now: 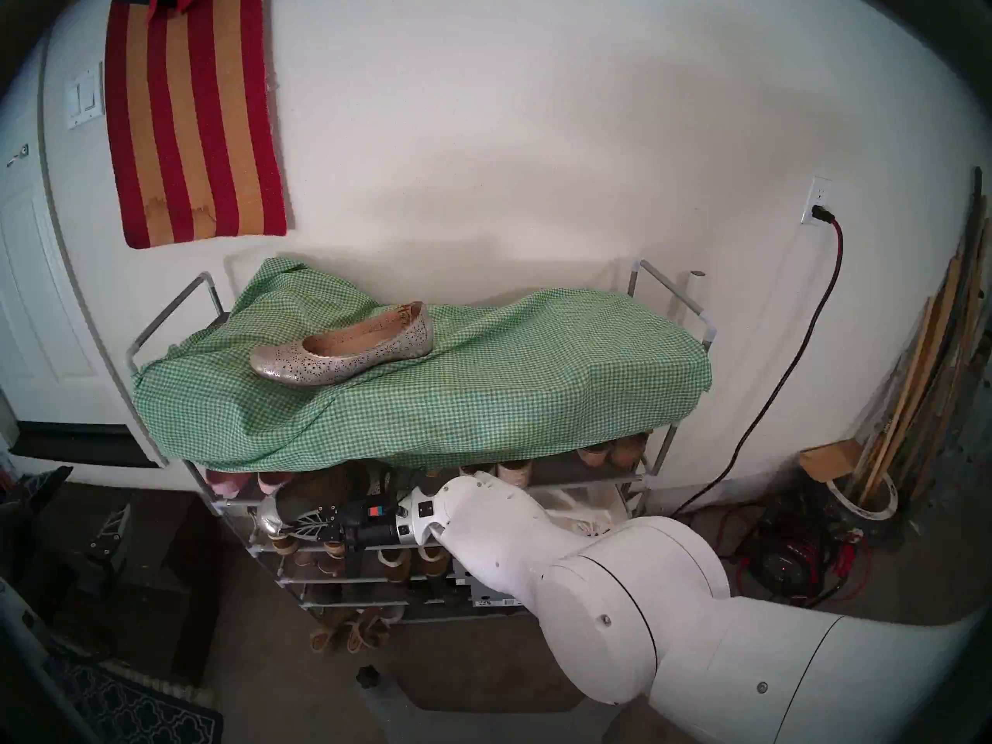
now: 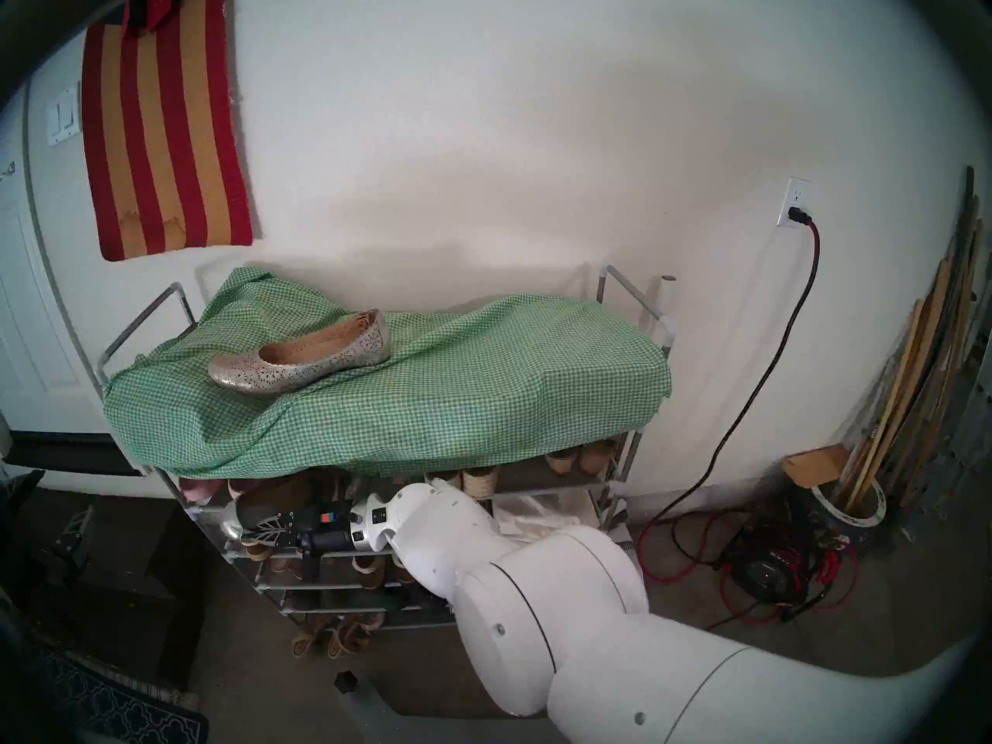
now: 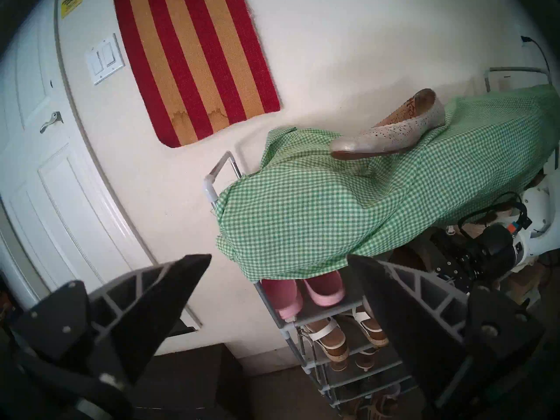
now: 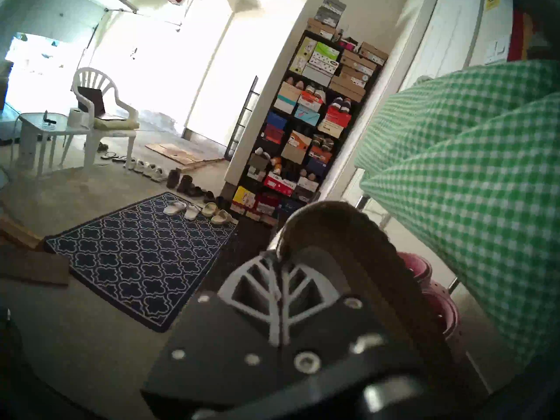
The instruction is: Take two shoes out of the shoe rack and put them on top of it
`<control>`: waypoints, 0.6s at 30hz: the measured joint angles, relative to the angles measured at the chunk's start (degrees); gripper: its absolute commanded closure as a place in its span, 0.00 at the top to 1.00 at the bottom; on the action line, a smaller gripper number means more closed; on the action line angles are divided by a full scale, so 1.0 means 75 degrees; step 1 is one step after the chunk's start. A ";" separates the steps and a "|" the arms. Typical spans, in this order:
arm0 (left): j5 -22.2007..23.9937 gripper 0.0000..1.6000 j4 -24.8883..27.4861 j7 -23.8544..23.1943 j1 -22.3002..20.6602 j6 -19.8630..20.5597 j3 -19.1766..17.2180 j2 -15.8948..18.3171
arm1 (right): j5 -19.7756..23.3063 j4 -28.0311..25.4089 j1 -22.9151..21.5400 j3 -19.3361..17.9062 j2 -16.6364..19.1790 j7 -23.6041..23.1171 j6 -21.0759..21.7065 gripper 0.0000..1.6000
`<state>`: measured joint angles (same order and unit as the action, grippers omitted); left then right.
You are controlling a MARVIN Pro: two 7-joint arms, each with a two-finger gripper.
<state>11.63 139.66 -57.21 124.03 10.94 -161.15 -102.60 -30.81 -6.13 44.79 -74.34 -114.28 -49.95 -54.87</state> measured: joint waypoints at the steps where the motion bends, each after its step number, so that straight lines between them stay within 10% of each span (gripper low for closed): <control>1: 0.0000 1.00 0.0000 -0.0001 0.0000 0.0000 -0.0001 0.0000 | 0.0002 -0.0017 0.0022 0.0023 -0.0001 0.0001 -0.0001 0.00; 18: -0.0001 1.00 0.0000 -0.0020 -0.0009 -0.0008 -0.0013 0.0000 | 0.0077 -0.0715 0.0259 0.0581 -0.0005 0.0005 -0.0006 0.00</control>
<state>11.62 139.66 -57.35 123.96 10.88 -161.25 -102.60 -30.23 -11.49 46.73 -69.99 -114.31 -49.91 -54.91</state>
